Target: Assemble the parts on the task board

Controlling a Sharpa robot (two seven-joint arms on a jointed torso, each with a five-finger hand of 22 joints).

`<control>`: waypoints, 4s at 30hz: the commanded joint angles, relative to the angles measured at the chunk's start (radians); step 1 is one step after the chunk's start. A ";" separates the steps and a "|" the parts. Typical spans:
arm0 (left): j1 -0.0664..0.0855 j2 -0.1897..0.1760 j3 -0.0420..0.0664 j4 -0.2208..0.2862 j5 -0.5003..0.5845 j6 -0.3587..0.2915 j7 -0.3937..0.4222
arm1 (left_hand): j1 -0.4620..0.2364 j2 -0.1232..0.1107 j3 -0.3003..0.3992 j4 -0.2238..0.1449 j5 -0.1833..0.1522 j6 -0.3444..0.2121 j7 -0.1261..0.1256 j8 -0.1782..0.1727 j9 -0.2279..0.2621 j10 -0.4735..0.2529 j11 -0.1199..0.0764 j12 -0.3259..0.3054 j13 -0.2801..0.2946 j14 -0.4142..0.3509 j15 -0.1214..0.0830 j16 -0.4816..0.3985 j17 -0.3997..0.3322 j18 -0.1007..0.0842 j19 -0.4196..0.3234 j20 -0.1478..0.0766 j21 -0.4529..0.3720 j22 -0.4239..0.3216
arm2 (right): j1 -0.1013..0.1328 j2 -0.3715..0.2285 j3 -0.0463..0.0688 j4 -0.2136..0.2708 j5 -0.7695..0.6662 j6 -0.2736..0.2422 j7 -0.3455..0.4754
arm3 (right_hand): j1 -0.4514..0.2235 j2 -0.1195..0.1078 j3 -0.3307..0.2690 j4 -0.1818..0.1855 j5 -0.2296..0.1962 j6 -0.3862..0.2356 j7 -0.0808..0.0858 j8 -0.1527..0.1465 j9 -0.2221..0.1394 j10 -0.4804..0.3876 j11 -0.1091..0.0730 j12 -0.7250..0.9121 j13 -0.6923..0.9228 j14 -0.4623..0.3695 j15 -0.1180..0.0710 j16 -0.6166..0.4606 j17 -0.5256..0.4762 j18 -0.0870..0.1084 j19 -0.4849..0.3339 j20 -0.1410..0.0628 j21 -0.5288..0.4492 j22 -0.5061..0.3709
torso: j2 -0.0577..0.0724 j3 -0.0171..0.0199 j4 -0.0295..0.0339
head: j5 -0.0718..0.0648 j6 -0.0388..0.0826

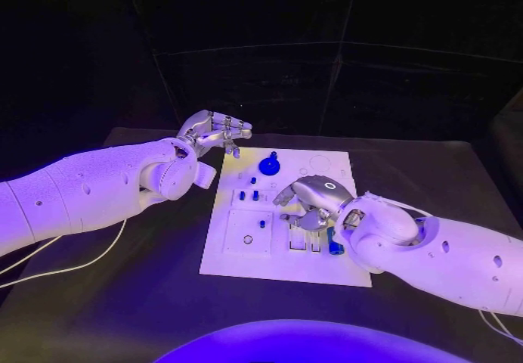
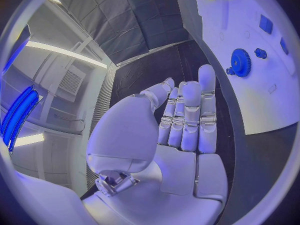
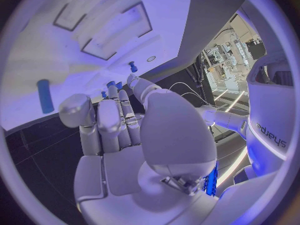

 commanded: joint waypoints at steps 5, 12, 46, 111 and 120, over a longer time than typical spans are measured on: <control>0.002 -0.002 0.001 -0.001 0.004 0.004 0.005 | -0.003 0.006 -0.007 -0.002 -0.004 -0.007 0.000 0.007 0.000 -0.009 -0.001 0.005 0.001 -0.009 -0.001 -0.003 -0.001 0.013 -0.005 0.002 -0.004 -0.002 | 0.060 -0.082 0.031 0.026 0.061 0.086 -0.010 | -0.030 -0.013 -0.052 0.004 0.023 -0.006 -0.017 -0.006 -0.002 -0.018 -0.013 0.013 -0.003 0.004 -0.006 -0.017 -0.021 0.019 0.006 -0.003 -0.006 -0.009 | 0.001 -0.0003 -0.0013 | -0.011 0.008; 0.002 0.002 0.000 -0.001 0.004 0.006 0.008 | -0.002 0.005 -0.007 -0.002 -0.004 -0.007 0.000 0.007 0.000 -0.009 -0.001 0.005 0.001 -0.010 -0.001 -0.003 -0.001 0.013 -0.005 0.002 -0.005 -0.002 | 0.092 -0.127 0.038 0.004 0.013 0.204 -0.024 | -0.032 -0.016 -0.121 0.011 0.032 -0.008 -0.037 -0.006 -0.002 -0.046 -0.023 0.024 -0.005 0.006 -0.015 -0.023 -0.035 0.019 0.008 -0.012 -0.013 -0.017 | 0.002 -0.0003 0.0009 | -0.021 0.016; 0.002 0.005 0.000 -0.005 0.004 0.015 0.004 | -0.001 0.005 -0.008 -0.003 -0.004 -0.008 0.000 0.007 0.000 -0.010 -0.001 0.006 0.002 -0.010 -0.001 -0.003 -0.001 0.013 -0.005 0.002 -0.005 -0.002 | 0.097 -0.060 0.037 -0.080 -0.017 0.363 -0.017 | 0.053 0.066 -0.130 0.019 0.031 0.017 -0.034 0.003 0.001 0.054 -0.034 0.073 -0.006 0.011 -0.022 -0.016 -0.050 0.018 0.021 -0.018 -0.014 -0.016 | 0.002 0.0007 0.0007 | -0.018 0.005; 0.002 0.038 0.000 -0.005 0.004 0.018 0.005 | 0.002 0.006 -0.011 -0.003 -0.004 -0.009 0.000 0.009 0.000 -0.013 0.000 0.010 0.002 -0.011 -0.001 -0.003 -0.004 0.013 -0.004 0.003 -0.007 -0.004 | 0.021 0.108 0.010 0.031 0.042 0.169 0.061 | 0.074 0.083 0.056 -0.029 -0.031 0.120 -0.031 0.017 0.008 0.167 -0.044 0.018 0.001 0.015 -0.034 0.019 -0.028 0.013 0.035 -0.032 0.005 0.010 | -0.001 -0.0024 0.0019 | 0.000 0.005; 0.002 0.045 0.000 -0.008 0.004 0.020 0.005 | 0.002 0.006 -0.011 -0.003 -0.004 -0.009 0.000 0.009 0.000 -0.013 0.000 0.010 0.002 -0.011 -0.001 -0.003 -0.004 0.013 -0.004 0.003 -0.007 -0.004 | 0.001 0.146 0.004 -0.010 0.004 0.208 0.034 | 0.068 0.079 0.059 -0.030 -0.029 0.117 -0.029 0.014 0.007 0.164 -0.042 0.013 0.000 0.014 -0.032 0.020 -0.028 0.013 0.035 -0.031 0.005 0.009 | 0.000 0.0004 0.0032 | 0.007 0.003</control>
